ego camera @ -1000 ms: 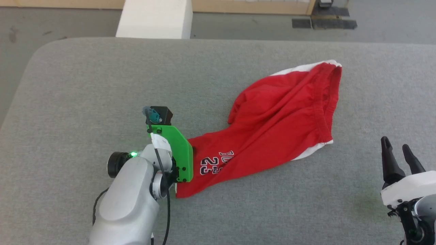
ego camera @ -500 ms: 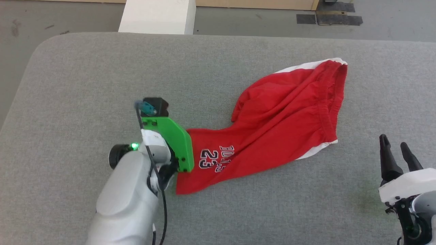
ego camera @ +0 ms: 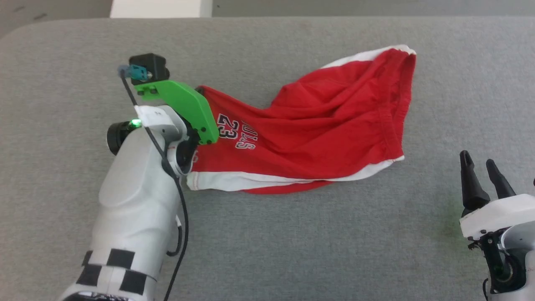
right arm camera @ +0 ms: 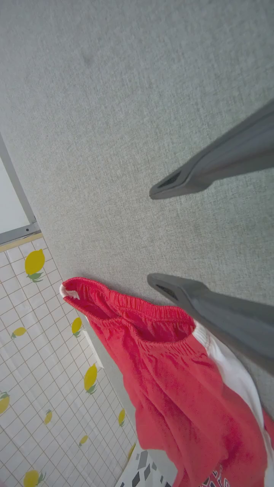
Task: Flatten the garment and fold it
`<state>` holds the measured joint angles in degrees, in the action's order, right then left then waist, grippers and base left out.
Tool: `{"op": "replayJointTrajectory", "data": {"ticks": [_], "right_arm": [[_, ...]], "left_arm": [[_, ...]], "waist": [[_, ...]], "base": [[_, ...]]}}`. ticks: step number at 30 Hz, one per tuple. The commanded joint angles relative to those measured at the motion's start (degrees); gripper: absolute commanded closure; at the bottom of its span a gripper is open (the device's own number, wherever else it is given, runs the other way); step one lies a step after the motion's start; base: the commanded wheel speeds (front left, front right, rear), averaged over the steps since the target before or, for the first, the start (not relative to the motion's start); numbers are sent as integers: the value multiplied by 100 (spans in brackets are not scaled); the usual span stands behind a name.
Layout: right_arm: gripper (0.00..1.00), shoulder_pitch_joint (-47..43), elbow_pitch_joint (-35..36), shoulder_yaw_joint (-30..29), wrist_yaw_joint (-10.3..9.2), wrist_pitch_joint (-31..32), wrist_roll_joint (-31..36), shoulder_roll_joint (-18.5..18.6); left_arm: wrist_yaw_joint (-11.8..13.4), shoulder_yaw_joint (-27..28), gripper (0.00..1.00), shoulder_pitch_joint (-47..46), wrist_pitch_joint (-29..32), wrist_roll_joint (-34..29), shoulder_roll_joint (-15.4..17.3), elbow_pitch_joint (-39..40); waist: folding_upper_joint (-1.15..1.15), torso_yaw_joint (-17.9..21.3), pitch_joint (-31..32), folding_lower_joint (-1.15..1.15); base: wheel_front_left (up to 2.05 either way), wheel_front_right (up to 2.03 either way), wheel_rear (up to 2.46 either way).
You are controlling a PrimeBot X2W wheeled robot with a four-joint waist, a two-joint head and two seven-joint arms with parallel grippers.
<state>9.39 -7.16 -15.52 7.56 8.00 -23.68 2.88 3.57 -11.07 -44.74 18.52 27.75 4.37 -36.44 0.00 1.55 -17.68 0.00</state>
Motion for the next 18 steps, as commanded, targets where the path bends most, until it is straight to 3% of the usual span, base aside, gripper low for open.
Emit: {"op": "replayJointTrajectory", "data": {"ticks": [1,6,7,8,12,18], "right_arm": [[0,81,25,8,-8,-54,-1,0],[0,67,-20,-11,-8,-103,-9,-1],[0,60,-32,-12,-8,-108,-10,-1],[0,50,-50,-8,-8,-109,-2,-1],[0,15,-78,12,-8,-104,17,-1],[0,-90,-109,50,-8,-52,15,-1]], "left_arm": [[5,42,100,-142,-58,64,63,-170],[-55,51,100,-284,-50,137,77,-750],[-71,67,14,-302,-113,161,68,-797],[-101,59,0,-321,-195,168,57,-861],[-336,66,0,-351,-594,271,9,-906],[-723,77,0,42,-1651,253,110,-450]], "waist": [[0,195,-197,0],[0,179,-179,0],[0,157,-153,0],[0,114,-97,0],[0,-67,176,0],[0,-333,643,0]], "base": [[0,0,0],[0,0,0],[0,0,0],[0,0,0],[0,0,0],[0,0,0]]}}
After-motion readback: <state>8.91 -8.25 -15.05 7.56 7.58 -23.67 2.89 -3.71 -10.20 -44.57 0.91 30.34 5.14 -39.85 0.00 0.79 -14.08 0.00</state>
